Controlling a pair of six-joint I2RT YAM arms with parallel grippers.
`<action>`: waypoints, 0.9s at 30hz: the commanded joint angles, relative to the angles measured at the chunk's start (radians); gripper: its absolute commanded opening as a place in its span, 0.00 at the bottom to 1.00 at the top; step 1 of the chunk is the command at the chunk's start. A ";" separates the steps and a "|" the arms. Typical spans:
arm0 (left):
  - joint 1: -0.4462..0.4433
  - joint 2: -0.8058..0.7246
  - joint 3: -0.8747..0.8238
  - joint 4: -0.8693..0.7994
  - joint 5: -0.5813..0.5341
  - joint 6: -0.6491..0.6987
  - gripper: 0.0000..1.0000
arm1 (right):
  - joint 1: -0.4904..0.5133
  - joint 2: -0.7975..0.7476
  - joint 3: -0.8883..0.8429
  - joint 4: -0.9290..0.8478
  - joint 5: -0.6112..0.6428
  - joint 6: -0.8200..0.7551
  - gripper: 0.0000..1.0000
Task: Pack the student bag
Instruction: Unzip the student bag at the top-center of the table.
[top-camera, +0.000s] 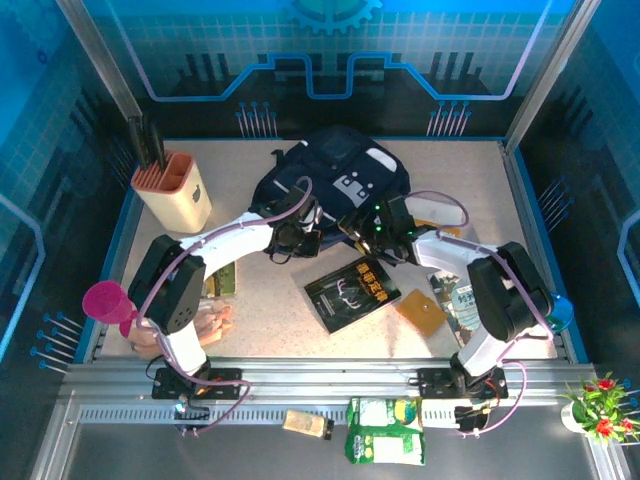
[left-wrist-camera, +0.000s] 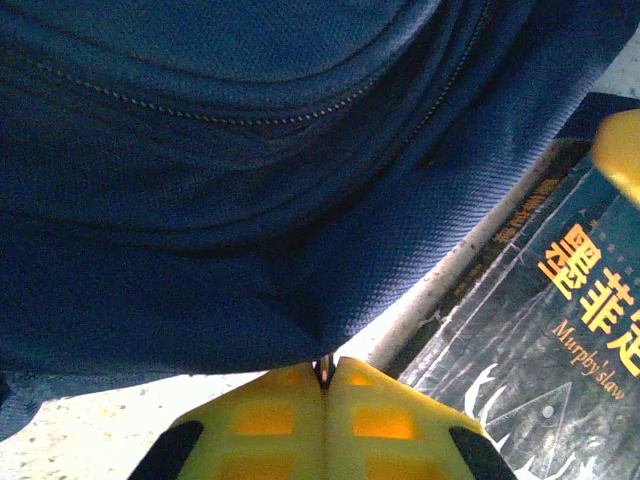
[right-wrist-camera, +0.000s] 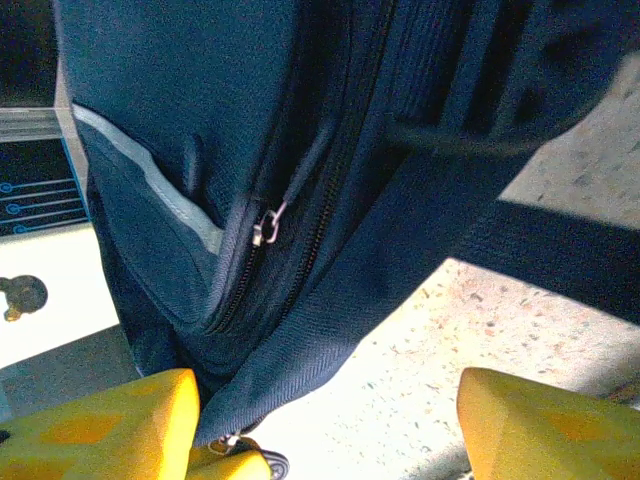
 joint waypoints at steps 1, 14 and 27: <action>-0.015 0.017 0.040 -0.027 0.059 -0.010 0.00 | 0.021 0.079 0.048 0.032 0.010 0.052 0.70; 0.019 0.033 0.077 -0.156 0.024 0.083 0.00 | 0.037 0.187 0.109 0.005 0.061 -0.032 0.24; 0.128 0.003 0.022 -0.298 -0.248 0.142 0.00 | -0.001 0.187 0.197 -0.088 0.164 -0.264 0.09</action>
